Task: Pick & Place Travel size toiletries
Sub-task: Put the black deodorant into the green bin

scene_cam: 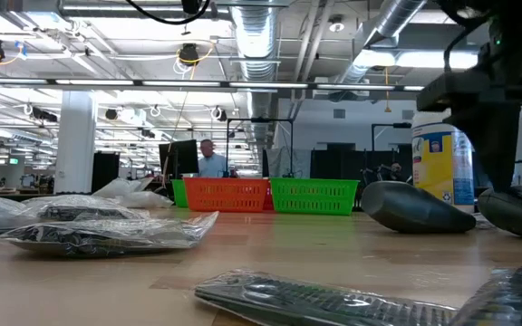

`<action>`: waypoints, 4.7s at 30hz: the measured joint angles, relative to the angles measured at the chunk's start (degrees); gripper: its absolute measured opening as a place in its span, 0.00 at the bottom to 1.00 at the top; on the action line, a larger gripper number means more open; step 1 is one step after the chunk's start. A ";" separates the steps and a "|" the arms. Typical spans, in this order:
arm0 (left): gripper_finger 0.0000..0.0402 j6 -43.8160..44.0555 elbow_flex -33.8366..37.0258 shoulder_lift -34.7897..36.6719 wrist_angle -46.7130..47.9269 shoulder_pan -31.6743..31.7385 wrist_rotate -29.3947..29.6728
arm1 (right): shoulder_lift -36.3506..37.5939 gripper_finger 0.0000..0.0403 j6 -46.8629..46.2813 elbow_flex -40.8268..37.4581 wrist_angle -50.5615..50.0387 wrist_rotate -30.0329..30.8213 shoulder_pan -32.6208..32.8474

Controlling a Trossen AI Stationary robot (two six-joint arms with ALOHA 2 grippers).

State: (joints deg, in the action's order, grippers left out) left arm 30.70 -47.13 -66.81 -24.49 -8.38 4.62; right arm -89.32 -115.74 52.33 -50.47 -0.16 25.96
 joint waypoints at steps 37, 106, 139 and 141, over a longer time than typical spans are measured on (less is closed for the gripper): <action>0.02 -0.31 0.00 0.00 0.02 0.11 0.00 | -0.04 0.74 8.06 -5.22 8.21 -1.29 -3.69; 0.02 -0.31 0.00 0.02 10.64 0.11 -0.13 | -0.07 0.49 25.04 7.68 7.18 0.83 -7.03; 0.05 6.73 0.00 0.02 26.21 0.11 -4.40 | 0.00 0.49 55.61 32.02 13.61 4.72 -18.69; 0.08 7.53 0.00 0.02 26.18 0.11 -4.68 | 0.00 0.50 56.18 32.28 16.36 4.69 -18.81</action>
State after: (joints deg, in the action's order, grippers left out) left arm 38.22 -47.13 -66.78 1.69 -8.27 -0.05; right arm -89.32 -59.56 84.61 -34.11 4.53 7.14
